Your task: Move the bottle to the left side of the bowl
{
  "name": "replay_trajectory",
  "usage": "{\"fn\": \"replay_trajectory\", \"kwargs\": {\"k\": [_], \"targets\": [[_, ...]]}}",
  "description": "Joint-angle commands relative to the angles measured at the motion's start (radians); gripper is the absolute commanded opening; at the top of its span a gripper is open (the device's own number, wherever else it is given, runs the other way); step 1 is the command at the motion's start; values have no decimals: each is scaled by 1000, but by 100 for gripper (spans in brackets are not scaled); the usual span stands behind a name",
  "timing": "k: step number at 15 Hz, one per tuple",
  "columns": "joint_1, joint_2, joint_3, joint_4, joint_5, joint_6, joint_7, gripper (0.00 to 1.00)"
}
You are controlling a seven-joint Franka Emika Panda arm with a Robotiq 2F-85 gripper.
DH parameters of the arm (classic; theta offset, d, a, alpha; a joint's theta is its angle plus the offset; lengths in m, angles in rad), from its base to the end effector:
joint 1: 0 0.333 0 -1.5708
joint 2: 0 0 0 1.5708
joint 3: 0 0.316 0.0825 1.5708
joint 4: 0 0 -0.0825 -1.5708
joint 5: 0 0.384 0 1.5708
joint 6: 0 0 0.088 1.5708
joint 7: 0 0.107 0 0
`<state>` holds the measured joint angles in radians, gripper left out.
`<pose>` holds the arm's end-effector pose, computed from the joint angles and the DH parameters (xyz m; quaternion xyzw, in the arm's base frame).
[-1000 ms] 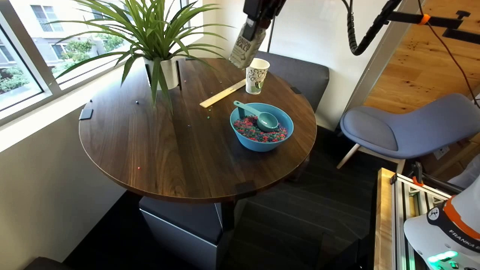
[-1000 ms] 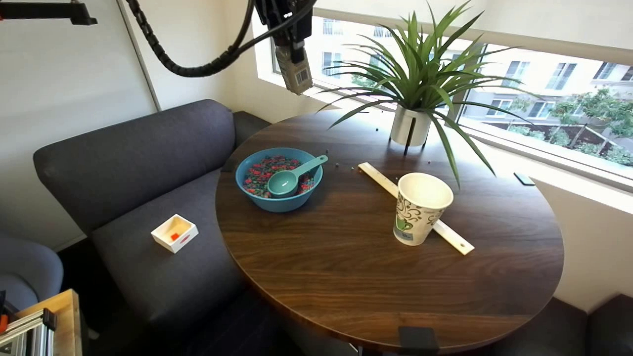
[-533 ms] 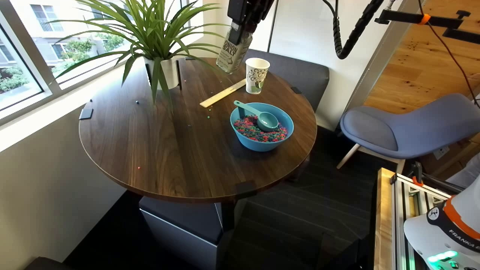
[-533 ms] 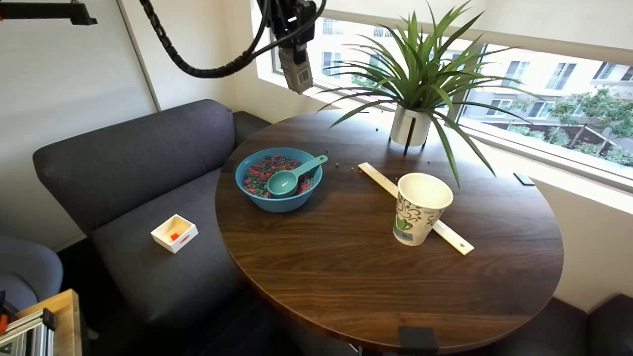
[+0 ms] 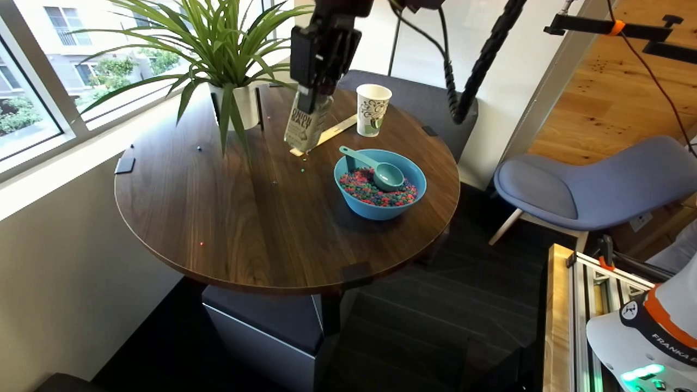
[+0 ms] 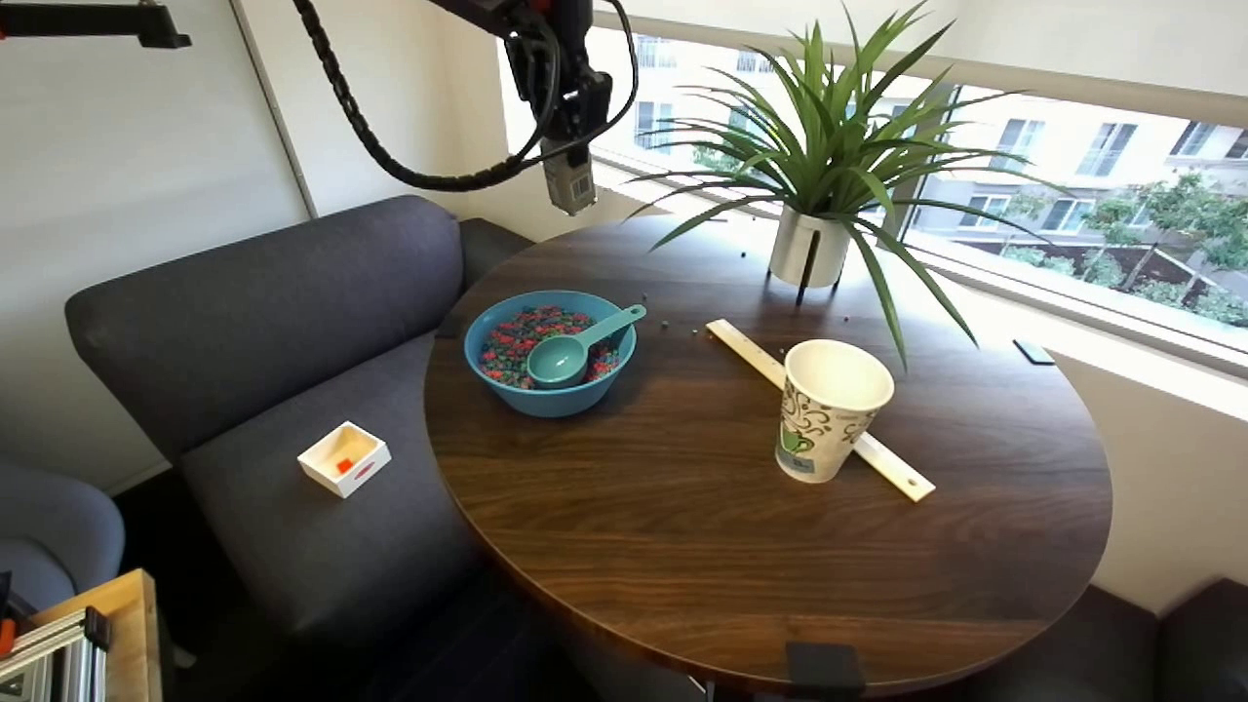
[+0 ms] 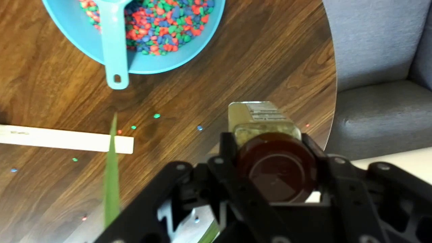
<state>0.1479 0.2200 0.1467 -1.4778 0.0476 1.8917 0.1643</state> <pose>0.6212 0.1819 0.5701 -0.9928 -0.0562 -0.0865 0.0602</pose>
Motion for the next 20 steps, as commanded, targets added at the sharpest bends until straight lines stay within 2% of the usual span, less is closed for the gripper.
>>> {"fn": "replay_trajectory", "kwargs": {"k": [1,3,7,15,16,17,20], "targets": [[48,188,11,220,-15,-134,11,24],[81,264,0,290,-47,-176,33,24],[131,369,-27,370,-105,-170,78,24],[159,527,-63,506,-101,-220,121,24],[163,535,-66,528,-102,-243,128,74],[167,544,-70,548,-104,-258,132,75],[169,542,-69,580,-106,-299,131,95]]}}
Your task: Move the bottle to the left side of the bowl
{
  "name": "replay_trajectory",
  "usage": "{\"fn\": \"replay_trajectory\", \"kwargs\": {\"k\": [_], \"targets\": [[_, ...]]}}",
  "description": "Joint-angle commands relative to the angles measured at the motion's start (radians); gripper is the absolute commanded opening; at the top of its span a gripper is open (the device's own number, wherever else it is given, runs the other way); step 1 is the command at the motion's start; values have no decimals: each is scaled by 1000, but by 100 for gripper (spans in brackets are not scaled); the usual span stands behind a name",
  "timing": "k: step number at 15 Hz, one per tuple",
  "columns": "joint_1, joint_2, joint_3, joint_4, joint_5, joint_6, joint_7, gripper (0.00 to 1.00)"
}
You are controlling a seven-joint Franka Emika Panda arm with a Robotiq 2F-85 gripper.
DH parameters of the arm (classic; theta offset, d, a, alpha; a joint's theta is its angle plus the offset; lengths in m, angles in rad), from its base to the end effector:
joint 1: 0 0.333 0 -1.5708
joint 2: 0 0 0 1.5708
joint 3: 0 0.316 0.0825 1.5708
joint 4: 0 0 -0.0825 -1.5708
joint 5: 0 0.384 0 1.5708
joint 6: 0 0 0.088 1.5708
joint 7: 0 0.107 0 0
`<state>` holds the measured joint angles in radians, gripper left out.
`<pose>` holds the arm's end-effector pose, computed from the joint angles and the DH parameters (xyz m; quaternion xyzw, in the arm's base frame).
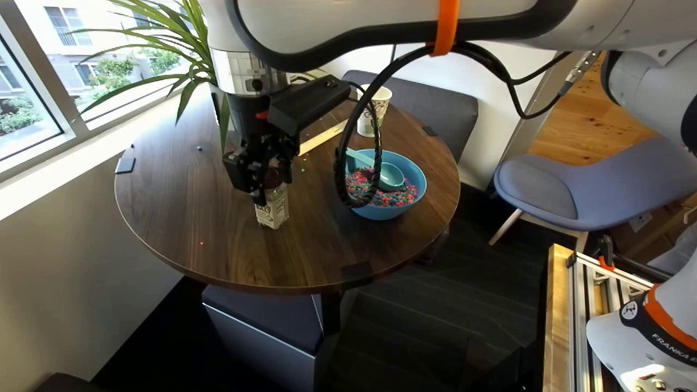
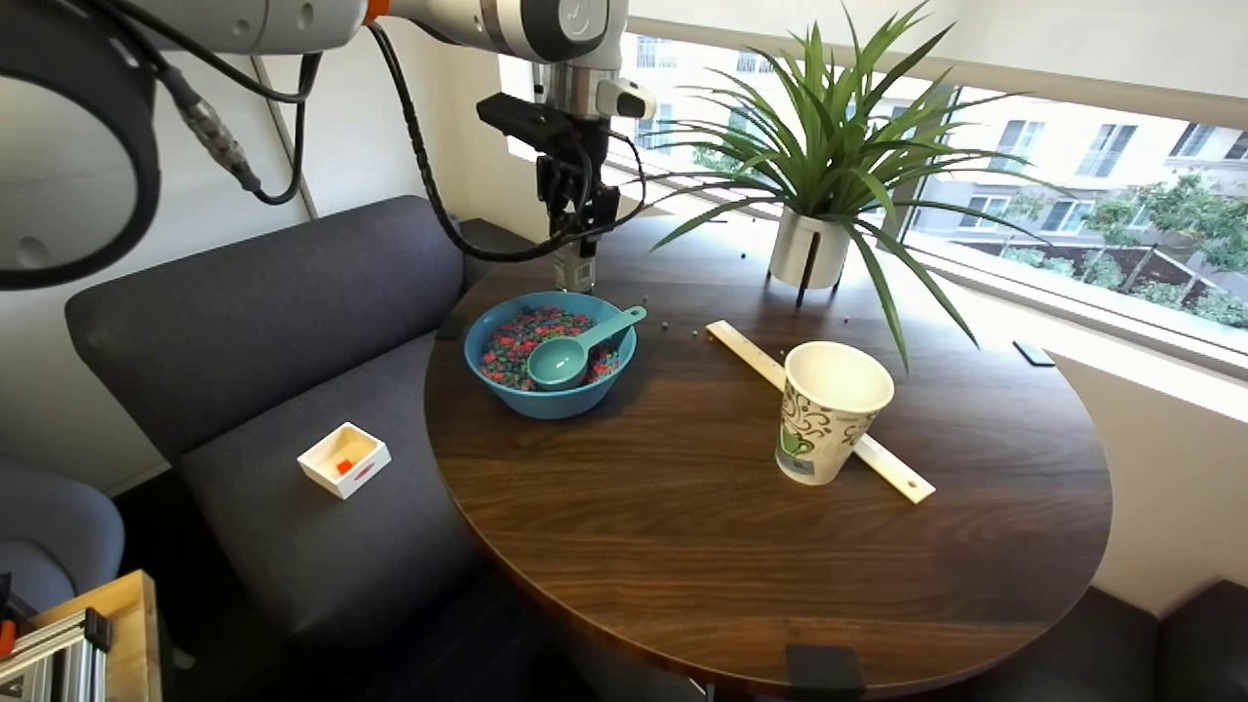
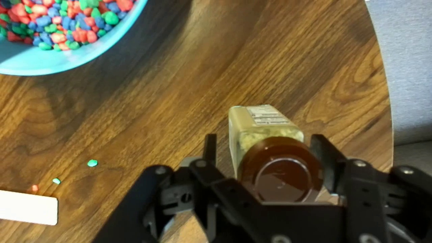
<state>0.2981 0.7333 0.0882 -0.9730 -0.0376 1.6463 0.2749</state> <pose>0.7003 0.2563 0.4315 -0.9984 -0.0472 0.0309 0.0012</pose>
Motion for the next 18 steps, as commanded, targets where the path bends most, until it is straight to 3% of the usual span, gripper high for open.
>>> {"fn": "replay_trajectory", "kwargs": {"k": [1,7,11,16,17,18], "targets": [[22,22,-11,86,-24,-63,19,100],[46,-111,0,89,-40,-104,-6,100],[50,-319,10,-72,-42,-88,-56,100],[53,-539,2,-272,-17,-22,78,100],[51,-424,6,-110,-22,-83,24,100],[51,-450,6,-130,-22,-79,30,100]]}}
